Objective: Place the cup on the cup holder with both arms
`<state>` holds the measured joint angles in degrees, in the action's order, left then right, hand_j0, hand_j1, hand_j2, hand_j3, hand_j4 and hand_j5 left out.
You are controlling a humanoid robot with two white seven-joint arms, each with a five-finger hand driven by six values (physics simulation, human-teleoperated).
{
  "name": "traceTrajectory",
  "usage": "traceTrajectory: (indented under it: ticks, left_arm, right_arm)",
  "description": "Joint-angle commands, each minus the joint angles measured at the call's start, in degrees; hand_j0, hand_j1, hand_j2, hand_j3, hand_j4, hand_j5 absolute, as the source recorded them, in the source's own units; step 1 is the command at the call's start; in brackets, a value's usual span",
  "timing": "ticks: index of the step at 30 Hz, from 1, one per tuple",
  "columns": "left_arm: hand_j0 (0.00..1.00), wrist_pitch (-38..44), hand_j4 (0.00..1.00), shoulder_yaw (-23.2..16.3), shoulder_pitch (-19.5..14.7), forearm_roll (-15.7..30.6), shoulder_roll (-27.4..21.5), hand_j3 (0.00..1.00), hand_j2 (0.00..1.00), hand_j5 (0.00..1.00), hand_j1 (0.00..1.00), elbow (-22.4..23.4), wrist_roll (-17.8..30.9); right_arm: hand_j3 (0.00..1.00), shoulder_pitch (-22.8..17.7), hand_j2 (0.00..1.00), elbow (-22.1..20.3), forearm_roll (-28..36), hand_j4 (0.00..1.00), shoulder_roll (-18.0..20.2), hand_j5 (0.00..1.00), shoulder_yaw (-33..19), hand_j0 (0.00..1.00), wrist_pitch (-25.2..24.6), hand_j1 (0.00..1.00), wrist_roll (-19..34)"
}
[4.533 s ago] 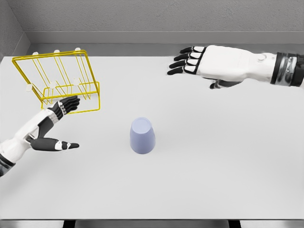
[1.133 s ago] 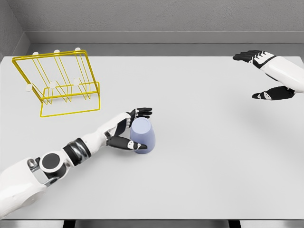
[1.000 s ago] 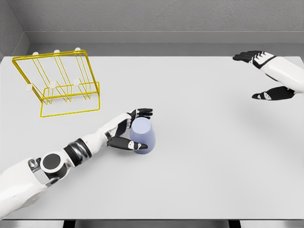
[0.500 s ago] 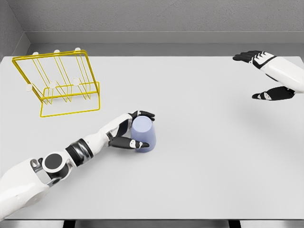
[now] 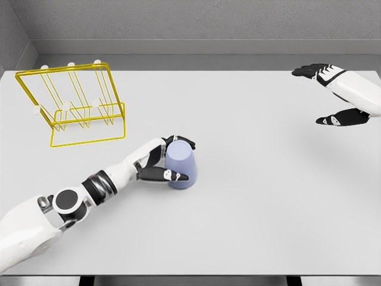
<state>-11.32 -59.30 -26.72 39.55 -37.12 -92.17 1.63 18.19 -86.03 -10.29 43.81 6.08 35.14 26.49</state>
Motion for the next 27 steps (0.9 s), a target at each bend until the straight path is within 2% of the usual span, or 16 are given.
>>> traceTrajectory:
  ticks: [1, 7, 15, 27]
  left_arm:
    - [0.65, -0.02, 0.65, 0.41, -0.09, 0.09, -0.32, 0.65, 0.65, 0.65, 0.65, -1.00, -0.05]
    - [0.65, -0.02, 0.65, 1.38, -0.35, 0.09, -1.64, 0.65, 0.65, 0.65, 0.65, -2.84, -0.14]
    - [0.65, -0.11, 0.65, 4.80, -0.26, 0.09, -4.54, 0.65, 0.65, 0.65, 0.65, -5.74, -0.14]
    - [0.65, -2.48, 0.65, 7.88, -0.35, 0.26, -8.50, 0.65, 0.65, 0.65, 0.65, -6.80, -0.14]
  right_arm:
    - [1.00, 0.00, 1.00, -0.02, 0.45, 1.00, 0.05, 1.00, -0.01, 1.00, -0.14, 1.00, -0.03]
    - [1.00, 0.00, 1.00, 0.07, 0.36, 1.00, 0.05, 1.00, -0.01, 1.00, -0.14, 1.00, -0.03]
    - [1.00, 0.00, 1.00, -0.02, 0.45, 1.00, 0.05, 1.00, -0.01, 1.00, -0.14, 1.00, -0.03]
    - [1.00, 0.00, 1.00, -0.02, 0.45, 1.00, 0.05, 1.00, -0.01, 1.00, -0.14, 1.00, -0.03]
